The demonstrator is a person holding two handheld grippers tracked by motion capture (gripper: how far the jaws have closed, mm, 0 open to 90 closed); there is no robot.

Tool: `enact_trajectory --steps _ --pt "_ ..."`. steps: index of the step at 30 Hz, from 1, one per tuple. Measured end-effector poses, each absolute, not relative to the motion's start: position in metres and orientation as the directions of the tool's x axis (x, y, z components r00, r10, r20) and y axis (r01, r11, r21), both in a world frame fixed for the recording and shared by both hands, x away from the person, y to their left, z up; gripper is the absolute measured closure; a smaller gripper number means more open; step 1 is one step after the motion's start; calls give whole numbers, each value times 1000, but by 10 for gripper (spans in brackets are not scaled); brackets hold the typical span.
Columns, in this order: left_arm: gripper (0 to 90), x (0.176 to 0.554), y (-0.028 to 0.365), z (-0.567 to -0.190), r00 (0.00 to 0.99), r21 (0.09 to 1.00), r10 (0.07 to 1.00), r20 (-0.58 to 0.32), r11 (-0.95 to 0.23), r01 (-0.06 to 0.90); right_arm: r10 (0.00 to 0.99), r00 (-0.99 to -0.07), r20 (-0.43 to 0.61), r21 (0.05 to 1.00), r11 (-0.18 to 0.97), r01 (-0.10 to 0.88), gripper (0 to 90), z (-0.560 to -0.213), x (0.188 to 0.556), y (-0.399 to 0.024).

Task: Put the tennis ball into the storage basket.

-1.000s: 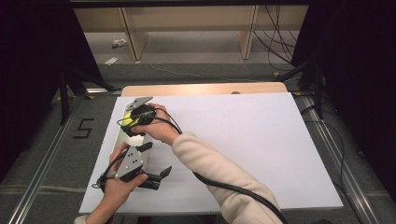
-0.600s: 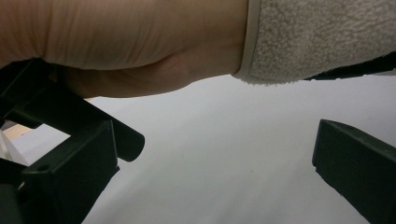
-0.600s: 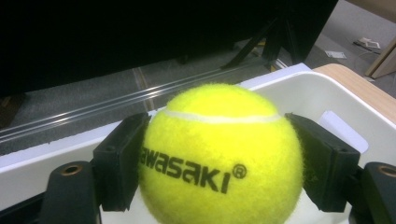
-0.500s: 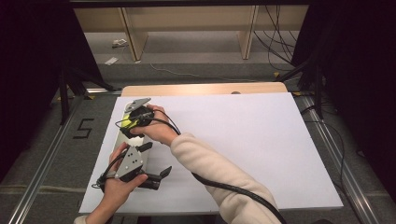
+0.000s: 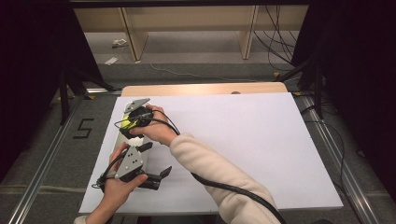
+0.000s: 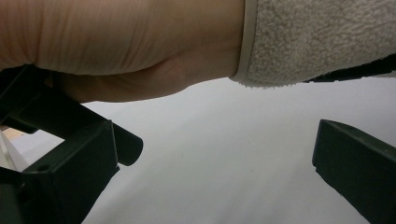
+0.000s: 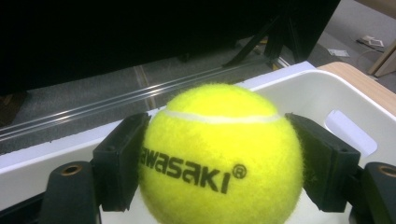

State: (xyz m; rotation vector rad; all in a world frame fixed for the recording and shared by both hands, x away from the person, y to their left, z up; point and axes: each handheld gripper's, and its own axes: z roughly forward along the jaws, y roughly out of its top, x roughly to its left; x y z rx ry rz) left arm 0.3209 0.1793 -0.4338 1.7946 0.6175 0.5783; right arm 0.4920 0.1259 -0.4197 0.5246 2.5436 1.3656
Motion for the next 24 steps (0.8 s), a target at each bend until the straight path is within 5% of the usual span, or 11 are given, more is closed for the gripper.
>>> enact_trajectory --steps 24 --pt "0 321 179 -434 748 955 659 86 -270 127 404 -915 -9 861 469 198 174 -408 491 122"
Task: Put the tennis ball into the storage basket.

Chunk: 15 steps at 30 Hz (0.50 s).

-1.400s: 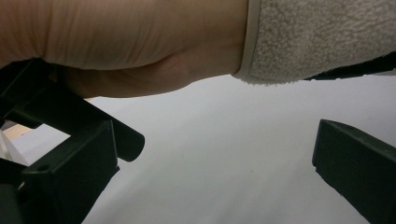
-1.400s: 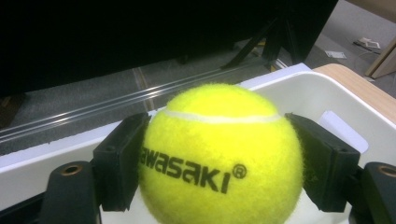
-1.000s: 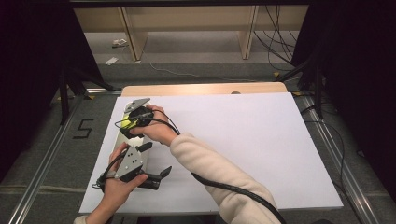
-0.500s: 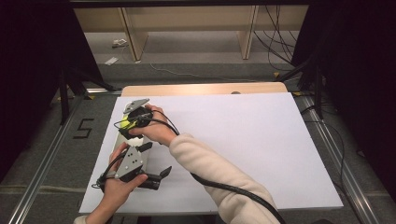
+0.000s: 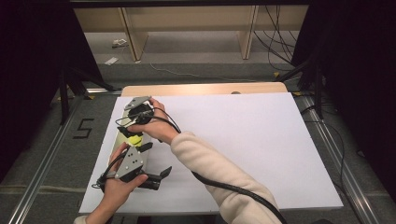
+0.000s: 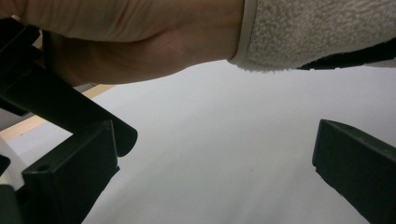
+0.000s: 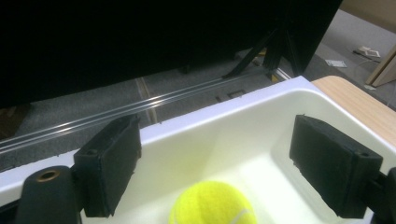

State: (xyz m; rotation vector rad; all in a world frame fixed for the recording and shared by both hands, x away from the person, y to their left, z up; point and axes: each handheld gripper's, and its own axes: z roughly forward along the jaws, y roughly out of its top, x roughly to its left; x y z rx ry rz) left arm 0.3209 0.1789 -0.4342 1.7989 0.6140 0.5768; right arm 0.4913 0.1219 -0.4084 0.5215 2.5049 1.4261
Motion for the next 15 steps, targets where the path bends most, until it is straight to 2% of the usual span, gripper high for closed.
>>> enact_trajectory --steps 15 --pt "0 321 179 -434 747 955 660 86 -269 128 417 -909 -5 868 453 203 172 -406 489 106"
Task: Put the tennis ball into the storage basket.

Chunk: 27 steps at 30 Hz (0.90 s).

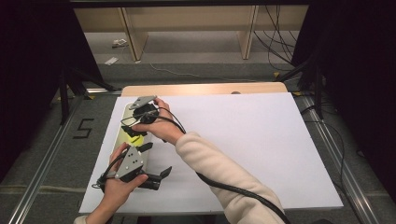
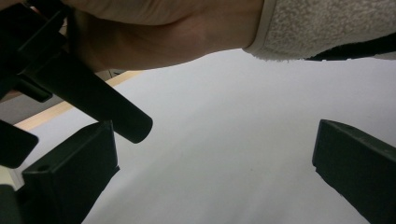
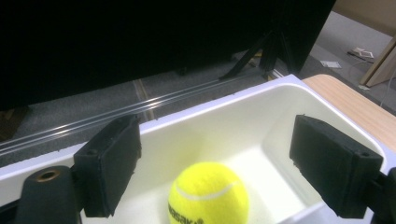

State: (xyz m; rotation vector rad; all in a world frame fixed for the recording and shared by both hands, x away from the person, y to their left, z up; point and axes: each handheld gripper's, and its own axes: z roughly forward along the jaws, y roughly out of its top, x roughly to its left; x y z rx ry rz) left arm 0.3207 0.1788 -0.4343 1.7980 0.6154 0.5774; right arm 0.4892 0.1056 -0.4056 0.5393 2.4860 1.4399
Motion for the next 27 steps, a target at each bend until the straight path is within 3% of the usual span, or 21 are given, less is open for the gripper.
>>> enact_trajectory --steps 27 --pt "0 321 180 -434 738 955 668 89 -268 127 495 -869 -4 878 418 234 172 -398 489 41"
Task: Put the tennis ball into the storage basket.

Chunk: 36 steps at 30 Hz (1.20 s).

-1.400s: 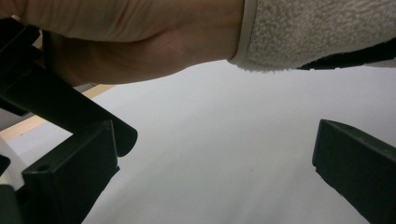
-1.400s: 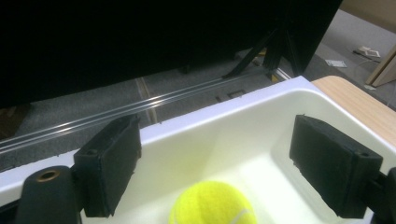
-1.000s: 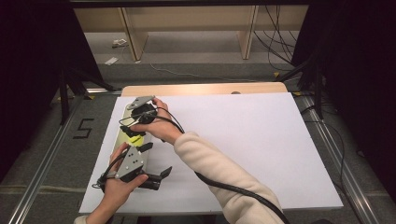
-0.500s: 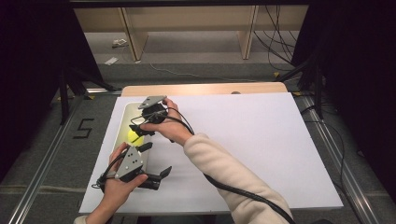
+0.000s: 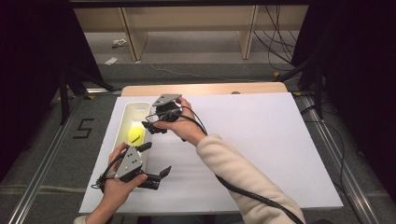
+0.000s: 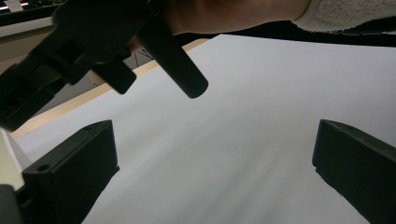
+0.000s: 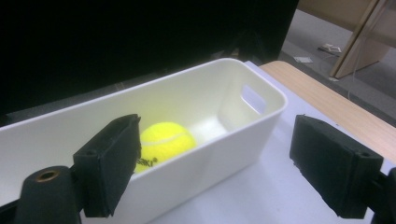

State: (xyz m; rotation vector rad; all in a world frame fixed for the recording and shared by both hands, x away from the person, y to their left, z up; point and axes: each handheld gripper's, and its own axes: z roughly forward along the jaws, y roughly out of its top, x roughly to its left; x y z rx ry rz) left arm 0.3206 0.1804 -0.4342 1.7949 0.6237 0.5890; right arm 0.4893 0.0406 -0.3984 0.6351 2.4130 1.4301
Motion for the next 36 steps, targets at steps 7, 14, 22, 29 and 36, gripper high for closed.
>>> enact_trajectory --steps 7,14,22,29,36 --pt "0 320 180 -434 739 954 668 92 -272 127 523 -853 3 880 403 250 172 -396 489 17" --pt "0 320 181 -434 737 955 670 85 -265 130 559 -829 -7 883 393 258 172 -392 488 -14" --pt "0 320 180 -434 736 956 671 85 -264 131 602 -799 -7 882 380 279 171 -397 487 -51" --pt "0 320 181 -434 735 956 674 80 -260 134 627 -779 2 883 364 295 171 -399 486 -73" --pt "0 320 181 -433 735 956 672 88 -264 127 656 -755 6 882 352 313 171 -402 486 -94"
